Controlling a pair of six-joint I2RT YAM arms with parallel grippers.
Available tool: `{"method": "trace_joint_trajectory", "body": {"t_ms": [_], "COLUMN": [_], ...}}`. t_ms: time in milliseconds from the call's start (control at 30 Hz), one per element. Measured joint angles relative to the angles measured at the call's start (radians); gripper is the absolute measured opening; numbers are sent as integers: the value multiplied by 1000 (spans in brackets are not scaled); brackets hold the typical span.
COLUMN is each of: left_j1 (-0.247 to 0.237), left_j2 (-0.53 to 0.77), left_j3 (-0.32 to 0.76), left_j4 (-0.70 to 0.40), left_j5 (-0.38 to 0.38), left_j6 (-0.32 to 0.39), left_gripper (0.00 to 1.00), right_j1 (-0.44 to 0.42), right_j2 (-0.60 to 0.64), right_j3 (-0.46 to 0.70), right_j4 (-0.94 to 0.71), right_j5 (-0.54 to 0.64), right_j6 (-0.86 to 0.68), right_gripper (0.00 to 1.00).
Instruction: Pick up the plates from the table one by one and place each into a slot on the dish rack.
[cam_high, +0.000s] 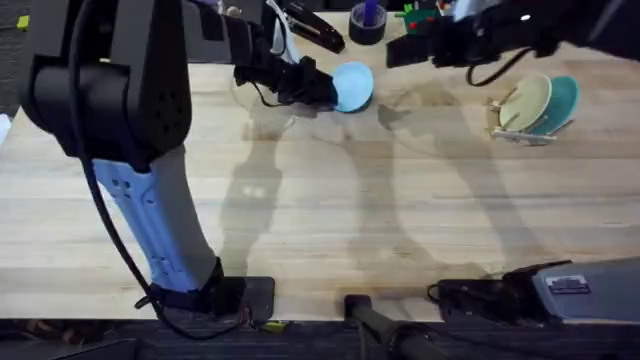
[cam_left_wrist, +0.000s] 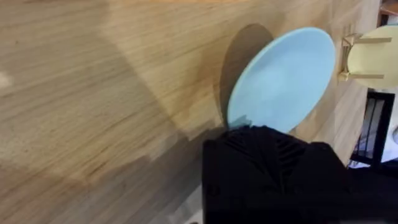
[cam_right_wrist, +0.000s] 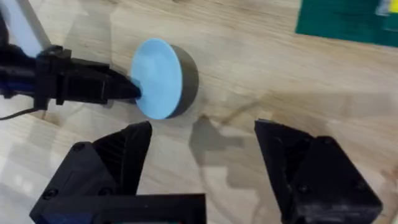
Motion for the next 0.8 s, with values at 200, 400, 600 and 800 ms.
{"method": "trace_joint_trajectory", "body": {"t_ms": [200, 400, 600, 800], "left_j1": [0, 0, 0, 0], "left_j2": [0, 0, 0, 0], "left_j3": [0, 0, 0, 0], "left_j4": [0, 0, 0, 0], "left_j5": [0, 0, 0, 0], "left_j6": [0, 0, 0, 0], "left_gripper": [39, 39, 39, 39], "right_j1": [28, 29, 29, 34], "right_j2": [88, 174, 253, 329], "right_j3": [0, 0, 0, 0], "right_j4": [91, 194, 283, 368], "right_j5": [-10, -70, -139, -222], "right_j6": [28, 86, 150, 216], "right_gripper": [994, 995, 993, 990]}}
